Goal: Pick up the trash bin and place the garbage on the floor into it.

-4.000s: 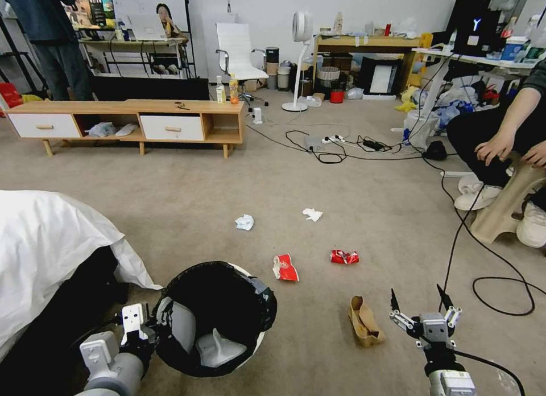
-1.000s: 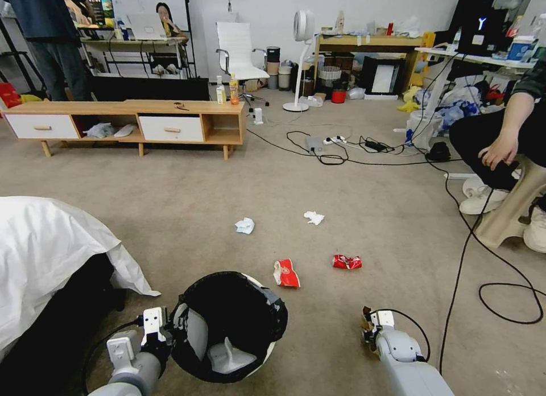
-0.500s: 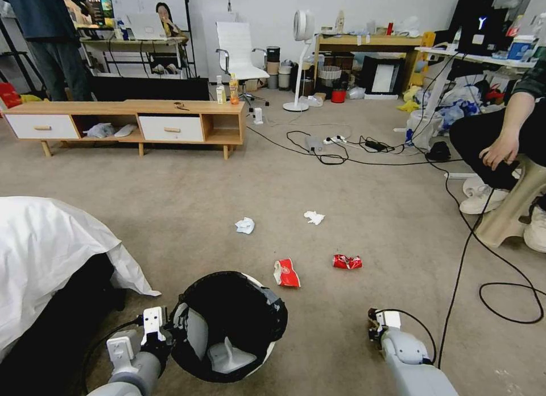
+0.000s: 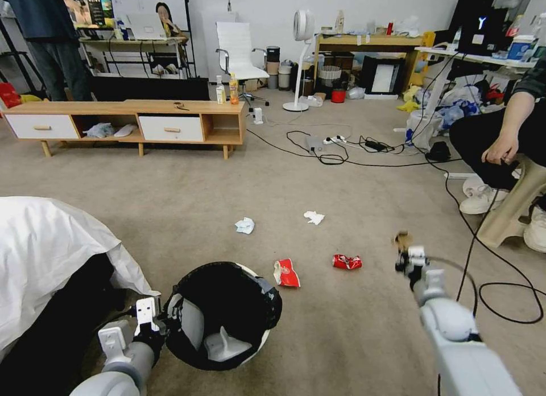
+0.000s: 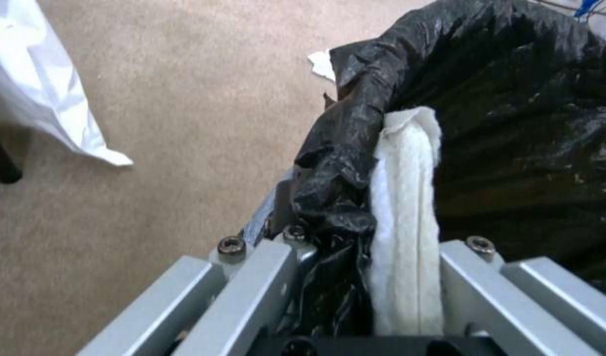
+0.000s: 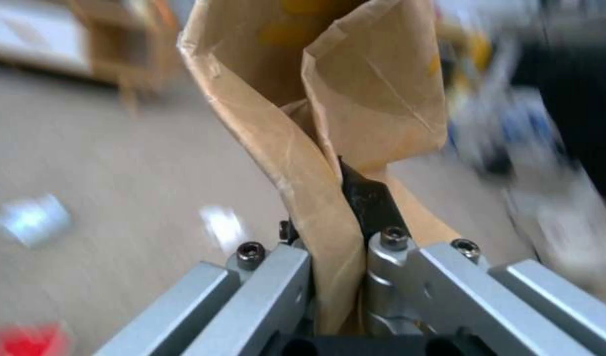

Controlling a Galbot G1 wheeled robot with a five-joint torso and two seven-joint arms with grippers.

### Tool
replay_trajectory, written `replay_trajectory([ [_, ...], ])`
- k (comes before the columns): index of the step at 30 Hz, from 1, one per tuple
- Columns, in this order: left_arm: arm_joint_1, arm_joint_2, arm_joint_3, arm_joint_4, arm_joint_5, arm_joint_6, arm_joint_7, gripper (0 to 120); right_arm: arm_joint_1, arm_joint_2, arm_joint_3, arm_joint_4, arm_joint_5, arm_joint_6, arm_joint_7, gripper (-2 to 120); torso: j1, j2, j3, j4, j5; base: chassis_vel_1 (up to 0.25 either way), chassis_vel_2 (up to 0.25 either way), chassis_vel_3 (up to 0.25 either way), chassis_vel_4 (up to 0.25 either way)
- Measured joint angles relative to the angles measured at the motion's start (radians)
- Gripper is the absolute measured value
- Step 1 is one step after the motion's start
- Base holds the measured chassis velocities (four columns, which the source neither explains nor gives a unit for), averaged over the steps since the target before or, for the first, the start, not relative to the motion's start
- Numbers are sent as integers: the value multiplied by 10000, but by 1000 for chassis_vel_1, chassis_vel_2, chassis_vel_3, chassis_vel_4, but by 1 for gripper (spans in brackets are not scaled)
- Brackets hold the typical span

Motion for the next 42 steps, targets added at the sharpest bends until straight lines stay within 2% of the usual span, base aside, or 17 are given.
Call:
replay_trajectory([
  [2,-137,92,-14,33,-96,33,-52,7,-6,-169,-106,456,259,152,-190,0,0,1,0,1,-3,0,0,0,0],
  [4,-471,354,-22,141,-369,83,-189,7,-36,-617,-500,1552,1069,483,-665,0,0,1,0,2,0,0,0,0,0],
  [5,-471,354,-22,141,-369,83,-189,7,-36,-617,-500,1552,1069,483,-665,0,0,1,0,2,0,0,0,0,0],
  [8,-968,784,50,335,-730,114,-312,7,14,-1084,-1238,2486,2104,1223,-1324,0,0,1,0,-1,1,0,0,0,0],
  [12,-1284,990,143,443,-934,145,-374,7,190,-1364,-1829,2930,2675,1519,-1673,0,0,1,0,1,-1,0,0,0,0],
  [15,-1705,1198,387,621,-1179,163,-424,7,621,-1645,-2504,3268,3403,1698,-2397,0,0,0,0,1,0,0,0,0,0],
  [22,-2280,1486,887,1032,-1322,154,-371,7,1537,-1790,-3269,3337,5038,1769,-3661,0,0,1,0,2,-1,0,0,0,0],
  [26,-2494,1581,1131,1183,-1514,146,-353,7,1842,-1802,-3558,3132,5332,1818,-4325,0,0,0,1,1,2,0,0,0,0],
  [29,-2850,1821,1649,1498,-1827,114,-276,7,2373,-1753,-4023,2717,5484,1845,-5150,0,0,0,1,-1,1,0,0,0,0],
  [30,-2850,1821,1649,1498,-1827,114,-276,7,2373,-1753,-4023,2717,5484,1845,-5150,0,0,0,1,-1,1,0,0,0,0],
  [32,-3202,1956,1981,1866,-1907,0,-94,7,2667,-1626,-4414,2455,5525,1882,-5337,0,0,0,1,2,0,0,0,0,0],
  [36,-3602,2057,2306,2269,-2076,-93,89,7,2877,-1487,-4832,2254,5524,1897,-5397,0,0,0,1,2,0,0,0,0,0],
  [42,-4597,2078,2866,3161,-2771,-234,403,7,3004,-1387,-5611,1937,5678,1875,-5426,0,0,0,0,-2,0,0,0,0,0],
])
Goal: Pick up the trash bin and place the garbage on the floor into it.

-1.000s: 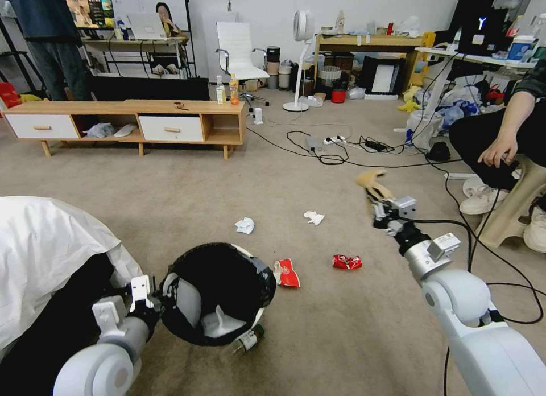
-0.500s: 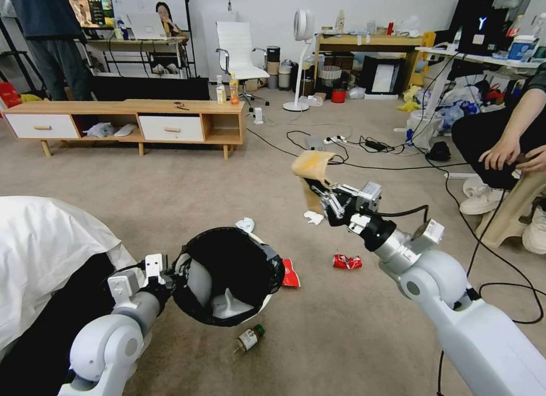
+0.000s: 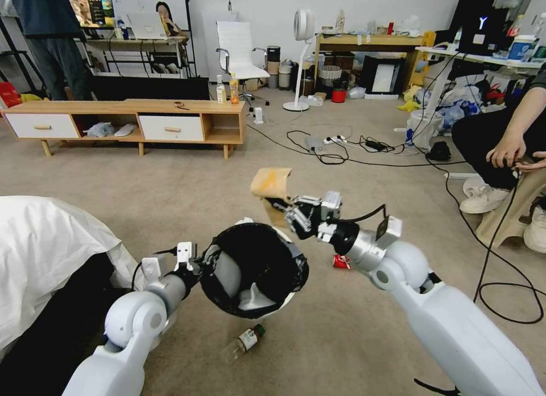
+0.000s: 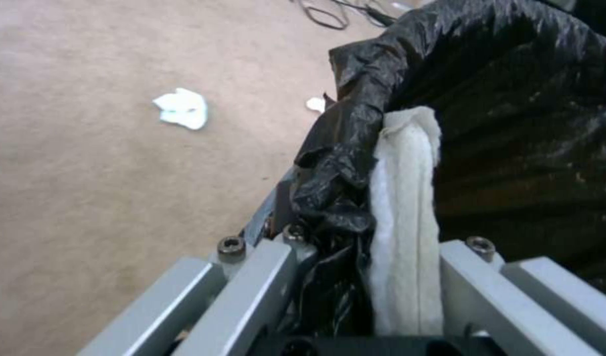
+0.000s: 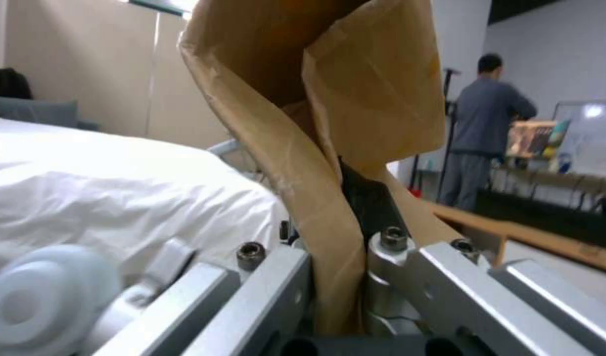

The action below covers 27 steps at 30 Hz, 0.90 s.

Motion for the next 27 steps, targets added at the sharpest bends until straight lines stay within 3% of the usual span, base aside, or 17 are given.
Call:
replay_trajectory([
  [3,-367,-128,194,341,-63,-73,143,7,0,28,-341,-220,19,-3,-6,0,1,0,1,1,1,0,0,0,0],
  [9,-566,-325,411,518,-109,-172,323,7,-116,105,-798,-529,69,-24,-4,0,0,0,0,0,1,0,0,0,0],
  [18,-608,-375,445,624,-74,-220,397,7,-326,289,-1085,-910,-135,5,40,0,0,0,0,2,1,0,0,0,0],
  [27,-489,-369,399,392,-136,-220,398,7,-415,374,-1162,-1011,-377,-144,795,1,0,0,0,2,0,0,0,0,0],
])
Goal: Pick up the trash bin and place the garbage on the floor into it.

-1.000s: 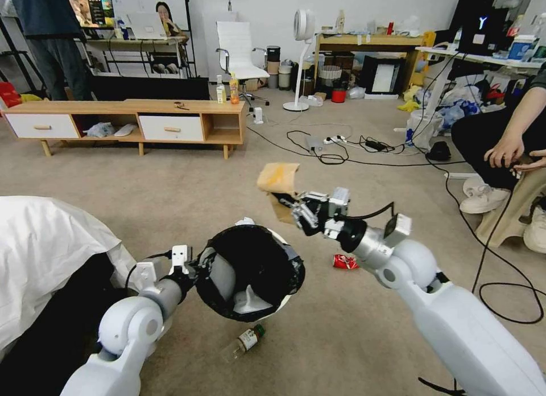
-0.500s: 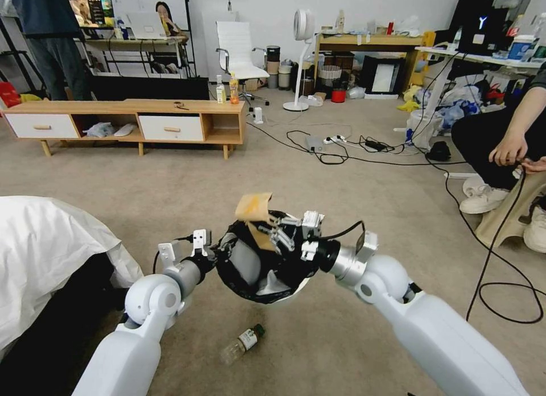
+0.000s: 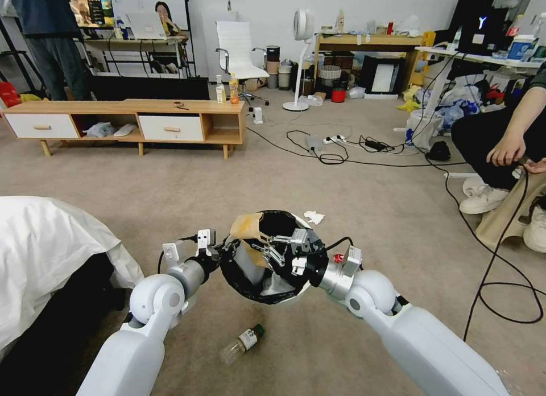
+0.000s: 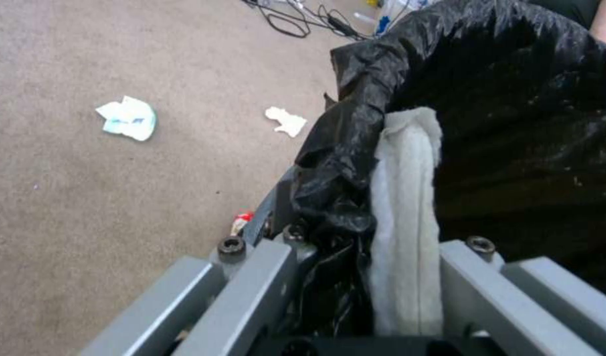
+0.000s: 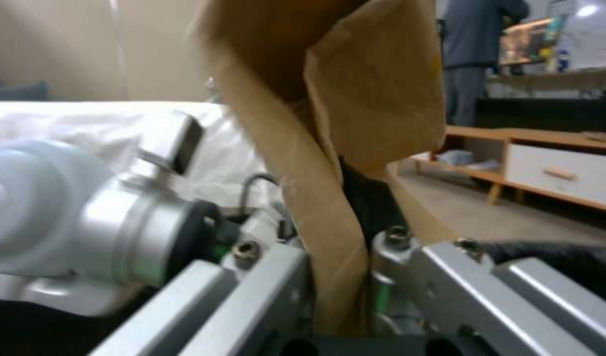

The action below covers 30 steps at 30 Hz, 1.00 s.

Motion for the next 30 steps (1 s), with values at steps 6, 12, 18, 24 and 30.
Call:
replay_trajectory([
  [6,135,100,-85,-142,-10,12,0,7,-90,23,32,31,-208,-75,603,22,0,0,0,0,0,0,0,0,0],
  [12,201,137,-114,-267,-44,37,-2,7,-103,-22,108,96,-208,-103,733,51,0,0,0,1,0,0,0,0,0],
  [18,439,197,-145,-633,-278,228,-259,7,-105,-98,248,191,-98,-181,902,76,0,0,-1,1,0,0,0,0,0],
  [24,587,246,-239,-812,-361,306,-419,7,-125,-155,302,206,-34,-246,1031,92,0,0,-1,0,1,0,0,0,0],
  [30,688,311,-343,-928,-442,354,-523,7,-128,-211,352,270,10,-307,1162,100,0,0,0,0,0,0,0,0,0],
])
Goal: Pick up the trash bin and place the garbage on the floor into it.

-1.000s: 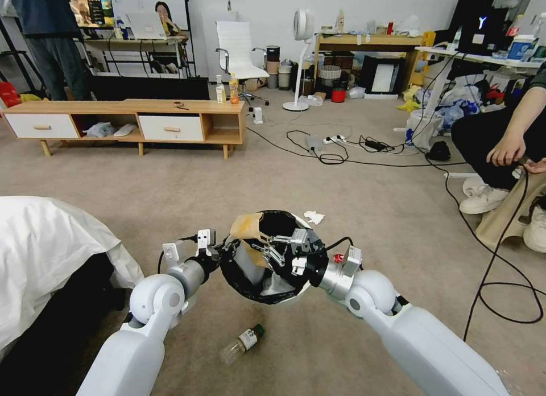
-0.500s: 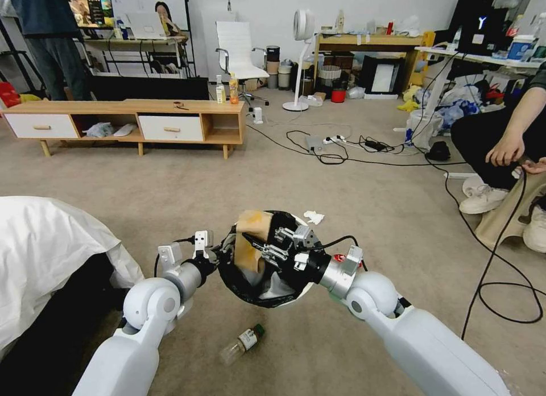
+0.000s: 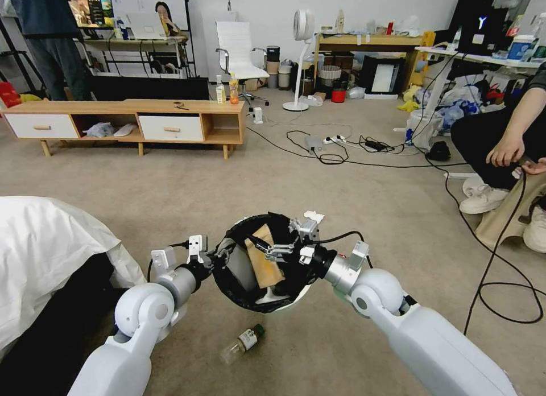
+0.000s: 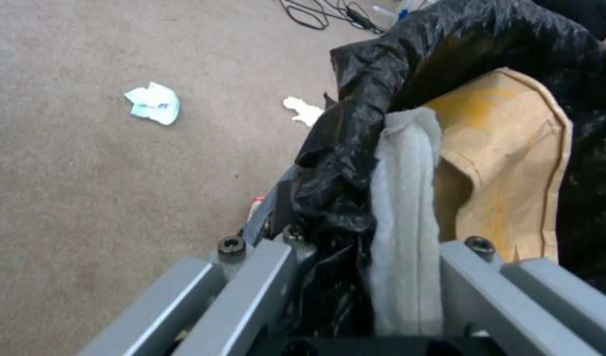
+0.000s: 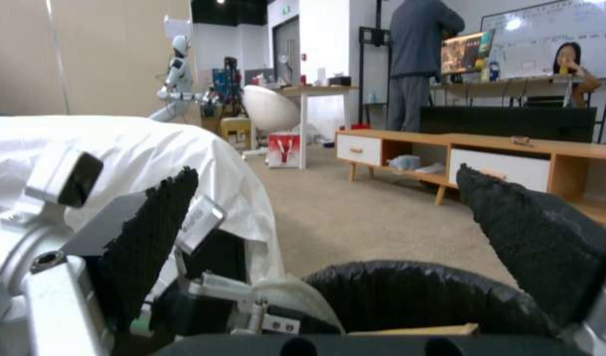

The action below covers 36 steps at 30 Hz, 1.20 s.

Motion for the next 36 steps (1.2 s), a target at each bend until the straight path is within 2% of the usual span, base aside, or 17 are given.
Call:
replay_trajectory([
  [10,-5,-69,-65,73,-37,81,-297,7,-98,-186,368,403,139,-28,129,100,0,0,0,-1,0,0,0,0,0],
  [16,72,-130,-218,-55,-292,311,-1015,7,-516,-348,1242,909,165,-28,184,100,0,0,0,0,1,0,0,0,0],
  [19,164,-167,-460,-259,-420,501,-1433,7,-629,-400,1808,1267,152,-17,365,100,0,0,0,0,1,0,0,0,0],
  [21,345,-228,-963,-675,-509,739,-1974,7,-743,-428,2632,1695,-282,-104,1047,100,0,0,0,1,0,0,0,0,0],
  [22,345,-228,-963,-675,-509,739,-1974,7,-743,-428,2632,1695,-282,-104,1047,100,0,0,0,1,0,0,0,0,0],
  [23,412,-269,-1239,-966,-589,865,-2340,7,-893,-408,3225,1845,-762,-589,1700,100,0,1,-1,4,0,0,0,0,0],
  [24,422,-281,-1329,-1057,-628,884,-2449,7,-951,-403,3411,1863,-893,-766,1920,100,0,0,0,4,0,0,0,0,0],
  [25,429,-305,-1596,-1314,-715,905,-2700,7,-1170,-358,4000,1867,-1132,-1250,2575,100,0,1,0,0,1,0,0,0,0],
  [28,439,-305,-1772,-1465,-718,906,-2763,7,-1359,-303,4450,1826,-1270,-1579,3016,100,0,1,-1,-3,1,0,0,0,0],
  [30,581,-210,-2064,-1840,-687,908,-2771,7,-2111,-143,5402,1670,-1783,-2568,4331,100,0,0,0,0,2,0,0,0,0],
  [36,655,-220,-2028,-1984,-646,908,-2705,7,-2653,10,5508,1398,-2248,-3279,5248,100,0,1,0,-2,2,0,0,0,0],
])
